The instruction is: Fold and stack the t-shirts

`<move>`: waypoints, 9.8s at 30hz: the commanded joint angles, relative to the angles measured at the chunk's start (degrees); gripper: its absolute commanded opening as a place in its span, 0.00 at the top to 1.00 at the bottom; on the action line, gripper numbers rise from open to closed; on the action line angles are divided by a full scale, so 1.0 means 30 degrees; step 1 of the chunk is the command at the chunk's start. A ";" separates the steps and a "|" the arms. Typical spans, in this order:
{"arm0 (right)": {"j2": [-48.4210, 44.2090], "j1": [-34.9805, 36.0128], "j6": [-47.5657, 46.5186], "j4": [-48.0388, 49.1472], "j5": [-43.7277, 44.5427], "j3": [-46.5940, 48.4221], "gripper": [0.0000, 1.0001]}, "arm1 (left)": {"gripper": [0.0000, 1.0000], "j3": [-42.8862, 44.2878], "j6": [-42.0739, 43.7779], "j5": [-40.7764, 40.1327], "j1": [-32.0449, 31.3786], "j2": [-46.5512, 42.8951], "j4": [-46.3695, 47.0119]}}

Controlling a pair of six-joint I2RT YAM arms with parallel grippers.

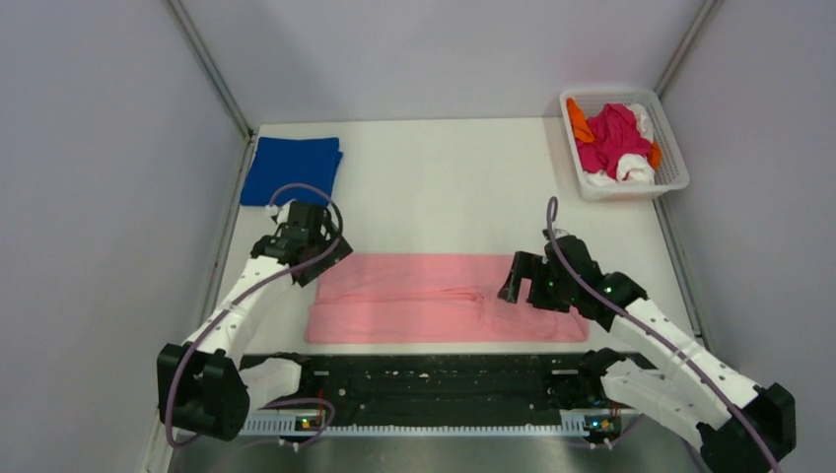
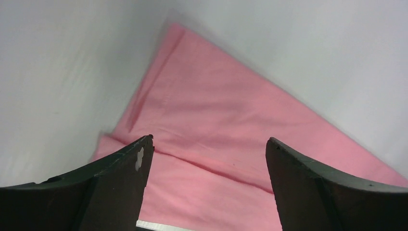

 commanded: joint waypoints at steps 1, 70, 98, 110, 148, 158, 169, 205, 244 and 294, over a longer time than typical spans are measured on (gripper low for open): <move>0.2376 0.0244 0.0104 0.4431 -0.1576 0.0349 0.03 | 0.09 -0.0553 0.1010 0.4229 -0.0516 0.1528 0.2848; 1.0526 -0.3334 -0.3087 1.0329 -0.0019 0.6077 0.01 | 0.06 -0.2688 -0.2240 0.0289 -1.3264 -0.0987 0.2279; 1.8193 1.0897 -0.4139 0.4433 0.8964 1.1980 0.01 | 0.01 -0.3870 -0.8898 -0.6371 -1.1157 -0.6371 -0.6225; 1.9504 1.1171 -0.3391 0.3506 0.9163 1.1359 0.01 | 0.01 -0.3654 -0.9099 -0.7419 -1.1064 -0.6520 -0.6330; 0.3139 0.5641 0.3804 0.8070 0.1888 -0.2132 0.13 | 0.17 -0.4854 -0.1005 0.6202 -1.1065 -0.0992 0.5478; 0.2261 0.4804 0.3962 0.7591 0.1415 -0.4081 0.40 | 0.47 -0.5343 -0.1220 0.7317 -1.1064 0.2452 0.7008; 0.4429 0.4294 0.3235 0.9158 0.0675 -0.4435 0.58 | 0.68 -0.5410 -0.1306 0.7495 -1.1071 0.3443 0.7592; 0.8190 0.1536 0.0065 1.2433 -0.1977 0.1685 1.00 | 1.00 0.0897 0.0038 0.6200 -0.7106 0.4178 0.6700; 2.1404 -0.5499 -0.3058 1.4451 -0.5838 1.3078 0.24 | 0.23 1.4190 0.4962 0.9384 -0.1178 1.6423 0.4269; 1.6653 -0.2678 -0.1316 1.7719 -0.6406 0.1129 1.00 | 1.00 0.2407 0.1894 0.8959 -0.2360 1.2766 0.8055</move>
